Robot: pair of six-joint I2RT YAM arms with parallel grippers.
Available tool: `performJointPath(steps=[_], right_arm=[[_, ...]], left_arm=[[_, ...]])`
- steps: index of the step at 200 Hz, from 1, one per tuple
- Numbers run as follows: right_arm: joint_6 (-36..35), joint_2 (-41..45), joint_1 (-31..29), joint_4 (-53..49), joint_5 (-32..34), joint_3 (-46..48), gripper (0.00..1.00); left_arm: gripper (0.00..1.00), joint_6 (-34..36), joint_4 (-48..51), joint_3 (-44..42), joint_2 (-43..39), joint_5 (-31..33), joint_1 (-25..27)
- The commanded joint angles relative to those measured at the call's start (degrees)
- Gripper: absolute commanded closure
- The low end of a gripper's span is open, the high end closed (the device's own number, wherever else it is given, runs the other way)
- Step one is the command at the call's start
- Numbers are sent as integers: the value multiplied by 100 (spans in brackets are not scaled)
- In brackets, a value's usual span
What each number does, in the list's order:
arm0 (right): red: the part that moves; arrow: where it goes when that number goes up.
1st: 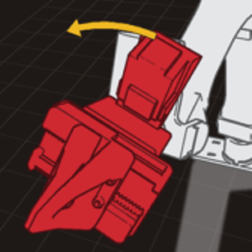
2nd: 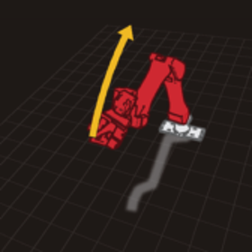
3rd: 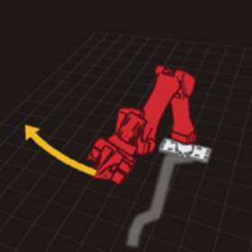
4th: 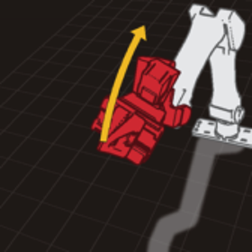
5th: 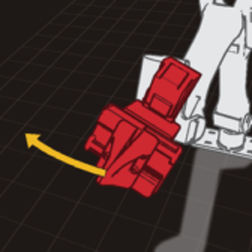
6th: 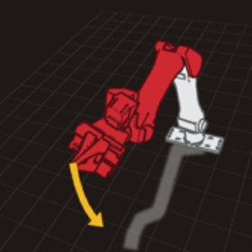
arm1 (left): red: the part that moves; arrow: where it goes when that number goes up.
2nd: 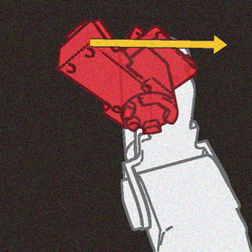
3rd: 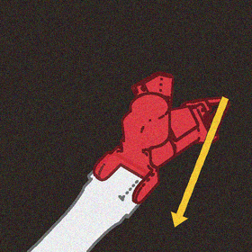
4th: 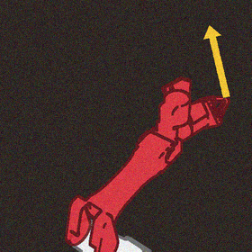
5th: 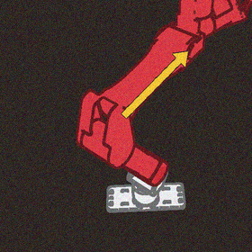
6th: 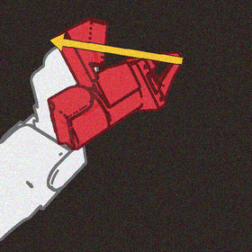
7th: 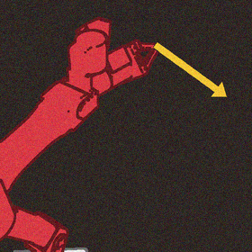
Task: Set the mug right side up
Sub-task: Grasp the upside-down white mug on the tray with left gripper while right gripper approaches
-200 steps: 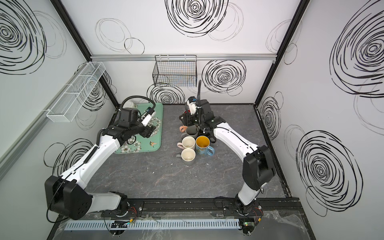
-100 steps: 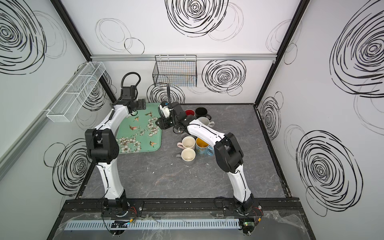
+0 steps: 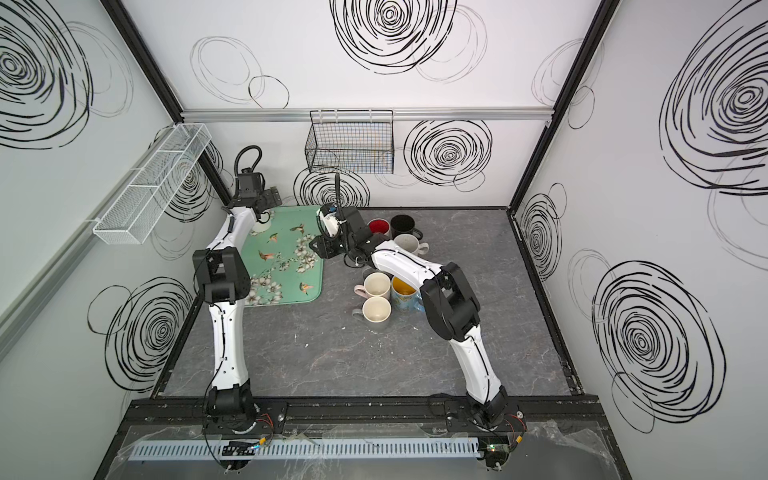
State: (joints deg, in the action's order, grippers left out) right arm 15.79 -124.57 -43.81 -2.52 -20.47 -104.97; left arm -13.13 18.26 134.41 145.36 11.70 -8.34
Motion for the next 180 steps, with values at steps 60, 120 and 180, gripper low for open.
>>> performJointPath(steps=[60, 120, 180], right_arm=[[480, -140, 153, 520, -402, 24, 49], [495, 93, 220, 551, -344, 382, 49], [454, 204, 220, 398, -404, 451, 49]], left_arm=[[1, -1064, -402, 577, 550, -483, -282], [13, -1140, 308, 694, 719, -845, -171], [19, -640, 515, -513, -256, -1147, -47]])
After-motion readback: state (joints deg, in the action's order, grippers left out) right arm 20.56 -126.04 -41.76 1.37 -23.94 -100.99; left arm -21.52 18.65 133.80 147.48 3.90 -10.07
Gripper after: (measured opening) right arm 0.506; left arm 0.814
